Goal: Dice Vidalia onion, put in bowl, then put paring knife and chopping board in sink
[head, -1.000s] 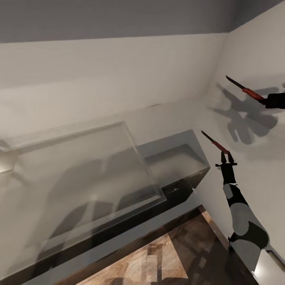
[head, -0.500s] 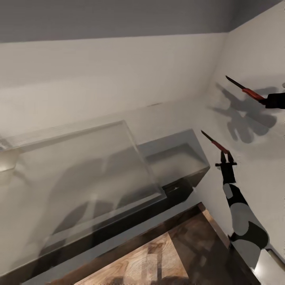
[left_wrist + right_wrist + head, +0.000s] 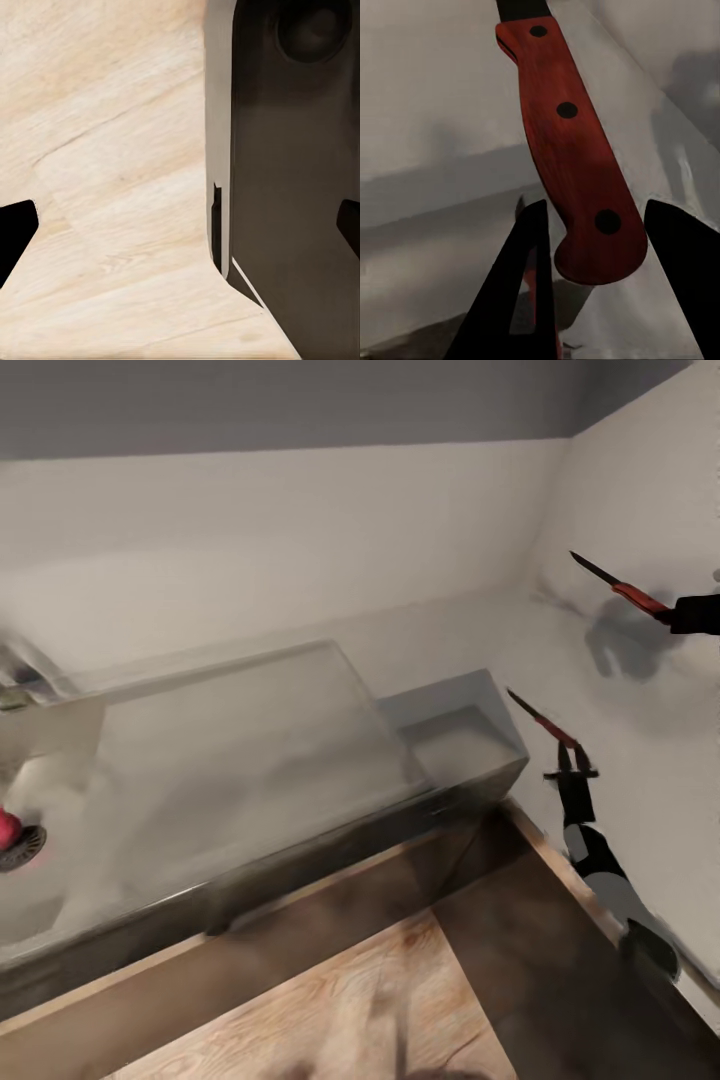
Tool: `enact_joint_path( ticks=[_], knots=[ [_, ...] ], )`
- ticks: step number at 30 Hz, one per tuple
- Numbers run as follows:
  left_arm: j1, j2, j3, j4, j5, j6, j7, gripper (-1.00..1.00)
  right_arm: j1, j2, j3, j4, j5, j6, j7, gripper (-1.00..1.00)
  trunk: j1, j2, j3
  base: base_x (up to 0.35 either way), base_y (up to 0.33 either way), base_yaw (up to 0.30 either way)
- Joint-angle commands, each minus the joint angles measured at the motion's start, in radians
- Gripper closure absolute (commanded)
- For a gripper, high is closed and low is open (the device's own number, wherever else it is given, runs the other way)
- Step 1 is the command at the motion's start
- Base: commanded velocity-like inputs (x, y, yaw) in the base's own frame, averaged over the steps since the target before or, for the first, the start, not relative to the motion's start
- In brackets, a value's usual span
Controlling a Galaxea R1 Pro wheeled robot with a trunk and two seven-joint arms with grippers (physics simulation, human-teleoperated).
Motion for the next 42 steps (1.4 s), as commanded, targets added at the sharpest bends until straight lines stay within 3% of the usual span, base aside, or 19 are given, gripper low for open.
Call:
enact_joint_path(
  ticks=[1, 20, 42],
  knots=[
    [0.000, 0.000, -0.001, -0.001, 0.000, -0.001, 0.000, -1.00, -0.001, 0.000, -0.002, -0.001, 0.010, 0.003, 0.010, 1.00, -0.001, 0.000, -0.001, -0.312, 0.166, 0.000],
    [0.000, 0.000, -0.001, -0.003, 0.000, -0.001, 0.000, -1.00, -0.001, 0.000, 0.000, -0.001, 0.010, 0.004, 0.008, 1.00, -0.001, 0.000, 0.003, -0.284, 0.213, 0.000],
    [0.000, 0.000, -0.001, -0.003, 0.000, -0.001, 0.000, -1.00, -0.001, 0.001, 0.000, -0.001, 0.010, 0.001, 0.008, 1.00, -0.001, 0.000, 0.037, -0.017, 0.014, 0.000]
  ],
)
